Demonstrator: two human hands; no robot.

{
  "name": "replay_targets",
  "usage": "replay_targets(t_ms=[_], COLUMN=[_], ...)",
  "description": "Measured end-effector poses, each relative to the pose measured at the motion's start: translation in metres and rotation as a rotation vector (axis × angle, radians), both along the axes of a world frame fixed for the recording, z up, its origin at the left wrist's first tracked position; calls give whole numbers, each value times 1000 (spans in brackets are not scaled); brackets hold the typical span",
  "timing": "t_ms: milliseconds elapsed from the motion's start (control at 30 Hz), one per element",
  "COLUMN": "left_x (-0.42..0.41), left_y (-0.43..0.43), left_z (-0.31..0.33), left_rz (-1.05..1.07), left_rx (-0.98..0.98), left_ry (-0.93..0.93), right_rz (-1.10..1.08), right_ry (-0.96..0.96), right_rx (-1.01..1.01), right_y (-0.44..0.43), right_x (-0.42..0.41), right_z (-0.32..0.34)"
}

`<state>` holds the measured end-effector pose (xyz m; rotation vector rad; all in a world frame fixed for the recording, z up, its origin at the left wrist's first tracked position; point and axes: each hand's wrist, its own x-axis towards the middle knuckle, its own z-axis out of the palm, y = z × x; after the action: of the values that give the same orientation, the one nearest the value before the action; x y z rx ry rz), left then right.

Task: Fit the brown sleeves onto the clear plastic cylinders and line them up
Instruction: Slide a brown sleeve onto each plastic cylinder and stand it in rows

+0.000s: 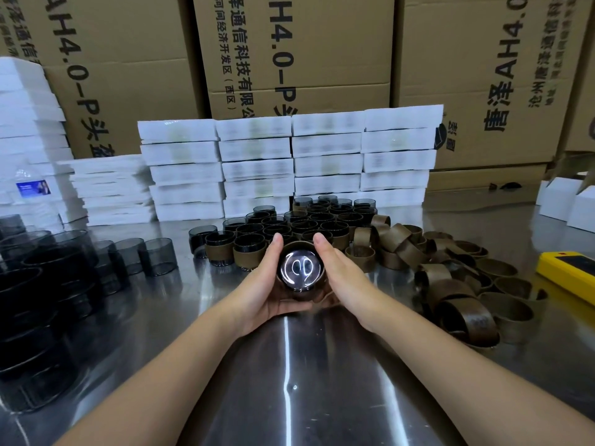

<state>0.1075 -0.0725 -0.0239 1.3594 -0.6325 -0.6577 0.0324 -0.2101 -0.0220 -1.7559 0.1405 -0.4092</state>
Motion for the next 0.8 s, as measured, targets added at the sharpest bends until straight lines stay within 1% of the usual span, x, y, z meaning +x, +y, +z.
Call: replay_targets(t_ms=[333,433,667,800], left_x=[1,2,4,4], left_y=[-3,-5,-6,-5], left_z=[-1,-2,-2,-2], left_rz=[93,107,118,132], left_rx=[14,14,2,-19], left_ry=[15,20,-3,-40], right_rz=[-60,-57,-3,-10], right_ry=[57,39,46,48], right_rx=[-16,-17,92,102], right_y=[8,10,7,4], right_x=[-1,-3,-3,0], right_z=[4,5,5,4])
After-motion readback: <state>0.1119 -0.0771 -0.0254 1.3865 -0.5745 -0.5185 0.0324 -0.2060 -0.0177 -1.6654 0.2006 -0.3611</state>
